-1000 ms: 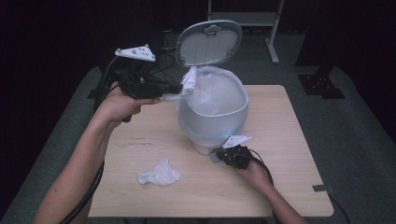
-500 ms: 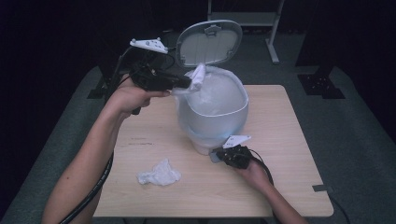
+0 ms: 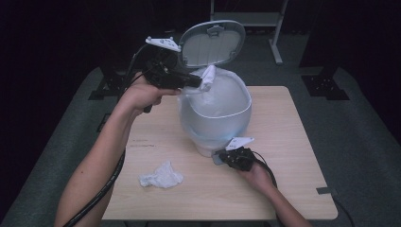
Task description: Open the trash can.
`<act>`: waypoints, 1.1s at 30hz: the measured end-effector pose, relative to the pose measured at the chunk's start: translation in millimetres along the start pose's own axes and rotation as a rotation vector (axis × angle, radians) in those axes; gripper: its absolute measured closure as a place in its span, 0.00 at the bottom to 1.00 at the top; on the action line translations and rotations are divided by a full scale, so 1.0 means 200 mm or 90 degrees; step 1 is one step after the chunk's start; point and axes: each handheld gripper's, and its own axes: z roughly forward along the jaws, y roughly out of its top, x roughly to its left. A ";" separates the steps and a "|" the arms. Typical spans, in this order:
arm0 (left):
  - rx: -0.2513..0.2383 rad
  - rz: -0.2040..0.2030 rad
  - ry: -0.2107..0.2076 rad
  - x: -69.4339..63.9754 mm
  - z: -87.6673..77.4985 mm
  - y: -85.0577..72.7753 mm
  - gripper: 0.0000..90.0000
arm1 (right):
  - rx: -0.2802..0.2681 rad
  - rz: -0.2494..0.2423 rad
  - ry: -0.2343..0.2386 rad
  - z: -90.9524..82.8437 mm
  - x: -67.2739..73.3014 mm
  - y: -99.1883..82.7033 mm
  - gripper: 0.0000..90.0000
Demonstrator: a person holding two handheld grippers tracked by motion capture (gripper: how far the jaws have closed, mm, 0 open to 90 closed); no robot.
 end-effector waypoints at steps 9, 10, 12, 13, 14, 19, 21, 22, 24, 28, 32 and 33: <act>0.005 -0.008 -0.010 0.03 0.07 0.02 0.97 | -0.001 0.002 0.001 0.00 0.00 0.00 0.98; 0.005 -0.011 -0.011 0.03 0.08 0.02 0.97 | -0.001 0.002 0.001 0.00 0.00 0.00 0.97; 0.008 -0.014 -0.012 0.05 0.10 0.02 0.97 | -0.001 0.001 0.000 0.00 0.00 0.00 0.97; 0.009 -0.015 -0.013 0.05 0.11 0.02 0.97 | -0.001 0.001 0.000 0.00 0.00 0.00 0.97; 0.010 -0.019 -0.013 0.06 0.12 0.02 0.97 | -0.001 0.001 -0.001 0.00 0.00 0.00 0.98; 0.019 -0.025 -0.018 0.09 0.18 0.02 0.97 | -0.001 0.002 0.000 0.00 0.00 0.00 0.98; 0.021 -0.026 -0.017 0.09 0.19 0.02 0.97 | -0.001 0.001 0.001 0.00 0.00 0.00 0.98; 0.024 -0.026 -0.016 0.10 0.20 0.02 0.97 | -0.002 0.001 0.001 0.00 0.00 0.00 0.97; 0.027 -0.027 -0.015 0.10 0.22 0.03 0.97 | -0.003 0.002 0.002 0.00 0.00 0.00 0.98; 0.032 -0.028 -0.013 0.11 0.25 0.04 0.97 | -0.002 0.002 0.001 0.00 0.00 0.00 0.97; 0.040 -0.024 -0.002 0.11 0.28 0.04 0.95 | -0.003 0.002 0.001 0.00 0.00 0.00 0.97; 0.041 -0.023 0.001 0.11 0.29 0.04 0.93 | -0.003 0.002 0.002 0.00 0.00 0.00 0.97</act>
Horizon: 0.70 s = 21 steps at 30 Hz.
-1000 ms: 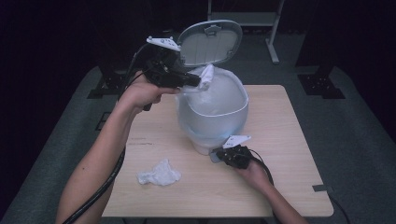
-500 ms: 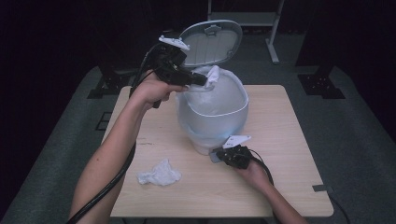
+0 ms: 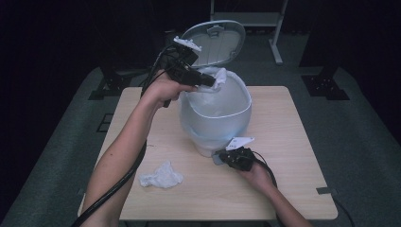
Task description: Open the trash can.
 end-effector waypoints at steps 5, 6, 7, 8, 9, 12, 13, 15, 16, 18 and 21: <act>-0.018 -0.008 -0.002 0.01 0.03 0.00 0.82 | 0.001 0.001 0.001 0.00 0.00 0.00 0.97; -0.019 -0.010 -0.005 0.01 0.04 0.00 0.82 | 0.001 0.001 0.001 0.00 0.00 0.00 0.97; -0.018 -0.007 -0.003 0.01 0.04 0.00 0.79 | 0.001 0.000 0.001 0.00 0.00 0.00 0.97; -0.018 -0.007 0.001 0.01 0.04 0.00 0.74 | 0.001 0.000 0.001 0.00 0.00 0.00 0.97; -0.018 -0.007 0.003 0.01 0.04 0.00 0.73 | 0.001 0.000 0.001 0.00 0.00 0.00 0.97; -0.027 -0.012 0.003 0.02 0.04 0.00 0.69 | 0.001 -0.001 0.001 0.00 0.00 0.00 0.97; -0.031 -0.014 0.002 0.02 0.04 0.00 0.69 | 0.000 0.000 0.001 0.00 0.00 0.00 0.97; -0.036 -0.014 0.005 0.02 0.04 0.00 0.66 | 0.000 0.000 0.001 0.00 0.00 0.00 0.97; -0.038 -0.016 0.000 0.02 0.04 0.00 0.64 | 0.000 0.000 0.001 0.00 0.00 0.00 0.97; -0.040 -0.018 0.005 0.02 0.04 0.00 0.62 | 0.000 0.000 0.000 0.00 0.00 0.00 0.97; -0.042 -0.022 -0.002 0.01 0.04 0.00 0.61 | 0.001 -0.001 0.000 0.00 0.00 0.00 0.97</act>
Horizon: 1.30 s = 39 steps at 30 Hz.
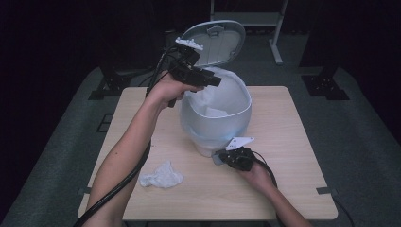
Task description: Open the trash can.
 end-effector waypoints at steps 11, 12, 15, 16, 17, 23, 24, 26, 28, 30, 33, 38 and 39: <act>0.005 -0.002 -0.020 -0.01 -0.04 -0.04 0.57 | 0.000 0.000 -0.001 0.00 0.00 0.00 0.98; 0.004 -0.002 -0.020 -0.01 -0.05 -0.04 0.56 | 0.000 0.000 -0.002 0.00 0.00 0.00 0.97; 0.003 0.000 -0.019 -0.01 -0.07 -0.06 0.55 | 0.001 0.000 -0.002 0.00 0.00 0.00 0.98; 0.005 -0.001 -0.018 0.00 -0.08 -0.07 0.54 | 0.001 0.000 -0.001 0.00 0.00 0.00 0.98; 0.004 -0.002 -0.017 0.00 -0.09 -0.07 0.53 | 0.001 0.000 -0.002 0.00 0.00 0.00 0.98; 0.002 -0.013 -0.003 0.01 -0.15 -0.12 0.46 | 0.001 -0.001 -0.004 0.00 0.00 0.00 0.98; 0.002 -0.014 0.000 0.02 -0.17 -0.13 0.45 | 0.001 -0.001 -0.004 0.00 0.00 0.00 0.98; -0.003 -0.019 -0.003 0.02 -0.19 -0.15 0.42 | 0.001 -0.001 -0.004 0.00 0.00 0.00 0.97; -0.005 -0.020 -0.001 0.03 -0.21 -0.17 0.42 | 0.002 0.001 -0.003 0.00 0.00 0.00 0.98; -0.007 -0.023 -0.002 0.03 -0.23 -0.20 0.40 | 0.001 -0.001 -0.003 0.00 0.00 0.00 0.97; -0.005 -0.022 0.001 0.04 -0.25 -0.23 0.39 | 0.001 -0.002 -0.003 0.00 0.00 0.00 0.98; -0.009 -0.023 -0.001 0.03 -0.28 -0.28 0.36 | 0.003 -0.002 -0.005 0.00 0.01 0.00 0.98; -0.007 -0.021 0.000 0.03 -0.29 -0.29 0.36 | 0.003 -0.003 -0.005 0.00 0.01 0.00 0.98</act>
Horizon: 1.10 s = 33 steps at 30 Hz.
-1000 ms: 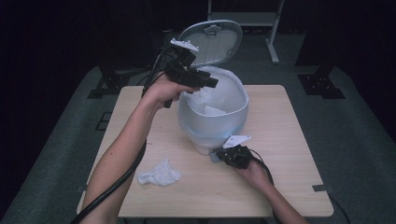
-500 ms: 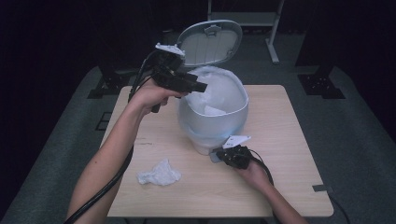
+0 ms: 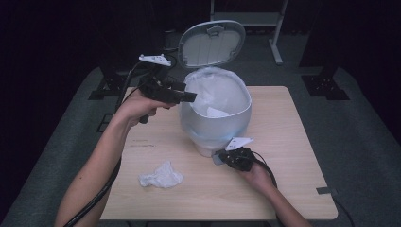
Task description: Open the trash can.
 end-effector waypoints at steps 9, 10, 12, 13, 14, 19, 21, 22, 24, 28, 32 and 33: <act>0.007 0.005 0.014 0.00 -0.04 -0.10 0.31 | 0.000 -0.001 0.000 0.00 0.00 0.00 0.98; 0.006 0.003 0.015 0.00 -0.05 -0.11 0.31 | 0.000 -0.001 0.000 0.00 0.00 0.00 0.98; 0.008 0.004 0.013 0.00 -0.05 -0.14 0.30 | 0.000 -0.002 -0.001 0.00 0.00 0.00 0.98; 0.007 0.003 0.014 0.00 -0.06 -0.16 0.30 | 0.001 -0.003 -0.002 0.00 0.00 0.00 0.98; 0.007 0.003 0.016 0.00 -0.06 -0.17 0.30 | 0.000 -0.003 -0.003 0.00 0.00 0.00 0.98; 0.006 -0.005 0.017 0.01 -0.08 -0.26 0.29 | -0.001 -0.009 -0.004 0.00 0.01 0.00 0.98; 0.007 -0.007 0.016 0.02 -0.09 -0.29 0.29 | -0.002 -0.011 -0.005 0.00 0.00 0.00 0.98; 0.006 -0.010 0.016 0.02 -0.09 -0.31 0.28 | -0.001 -0.008 -0.004 0.00 0.00 0.00 0.98; 0.005 -0.015 0.018 0.03 -0.10 -0.35 0.28 | -0.001 -0.007 -0.004 0.00 0.00 0.00 0.98; 0.010 -0.020 0.021 0.04 -0.11 -0.42 0.28 | -0.001 -0.005 -0.004 0.00 0.01 0.00 0.98; 0.022 -0.023 0.025 0.05 -0.11 -0.49 0.28 | -0.001 -0.001 -0.002 0.00 0.00 0.00 0.98; 0.025 -0.023 0.024 0.05 -0.11 -0.51 0.28 | 0.000 0.001 -0.002 0.00 0.00 0.00 0.98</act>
